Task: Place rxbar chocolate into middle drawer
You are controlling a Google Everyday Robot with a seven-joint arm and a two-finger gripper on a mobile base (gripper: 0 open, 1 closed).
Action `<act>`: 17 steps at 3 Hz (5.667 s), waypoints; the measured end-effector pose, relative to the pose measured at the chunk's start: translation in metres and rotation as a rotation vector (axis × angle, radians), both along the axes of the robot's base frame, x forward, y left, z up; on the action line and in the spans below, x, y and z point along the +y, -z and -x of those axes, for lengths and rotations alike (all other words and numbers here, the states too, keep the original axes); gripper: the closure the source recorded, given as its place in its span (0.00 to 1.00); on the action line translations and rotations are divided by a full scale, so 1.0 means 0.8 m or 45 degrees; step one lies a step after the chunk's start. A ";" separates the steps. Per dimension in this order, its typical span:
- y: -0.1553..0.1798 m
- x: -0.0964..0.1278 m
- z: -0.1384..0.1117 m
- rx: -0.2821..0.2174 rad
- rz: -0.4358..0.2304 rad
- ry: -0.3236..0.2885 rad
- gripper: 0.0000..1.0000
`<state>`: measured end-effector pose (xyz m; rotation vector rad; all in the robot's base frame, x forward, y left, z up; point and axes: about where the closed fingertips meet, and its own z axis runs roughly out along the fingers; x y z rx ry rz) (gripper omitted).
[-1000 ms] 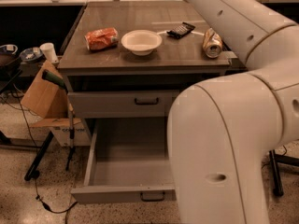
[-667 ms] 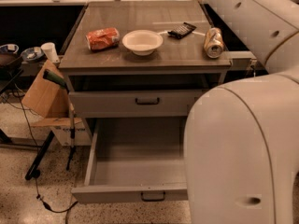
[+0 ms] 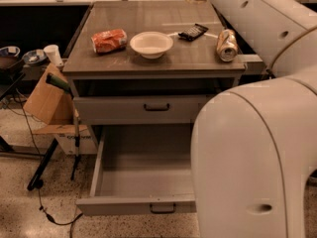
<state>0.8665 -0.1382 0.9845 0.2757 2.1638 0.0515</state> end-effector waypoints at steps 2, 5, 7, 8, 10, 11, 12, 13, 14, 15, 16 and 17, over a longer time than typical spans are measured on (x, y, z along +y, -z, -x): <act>0.050 0.028 -0.025 0.082 0.002 -0.006 0.19; 0.095 0.053 -0.057 0.142 0.025 0.014 0.00; 0.125 0.065 -0.070 0.185 0.031 0.101 0.00; 0.140 0.061 -0.074 0.206 0.022 0.184 0.00; 0.164 0.037 -0.080 0.217 0.009 0.326 0.00; 0.165 0.024 -0.086 0.185 -0.019 0.371 0.00; 0.162 0.017 -0.097 0.140 -0.055 0.377 0.00; 0.167 0.013 -0.106 0.115 -0.078 0.360 0.00; 0.180 0.008 -0.112 0.118 -0.082 0.346 0.00; 0.197 -0.002 -0.112 0.147 -0.064 0.327 0.27; 0.192 -0.002 -0.111 0.147 -0.064 0.327 0.50; 0.186 -0.004 -0.110 0.147 -0.064 0.327 0.73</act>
Offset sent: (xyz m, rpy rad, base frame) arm 0.0369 0.0326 -0.0573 -0.0001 0.0965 -0.0027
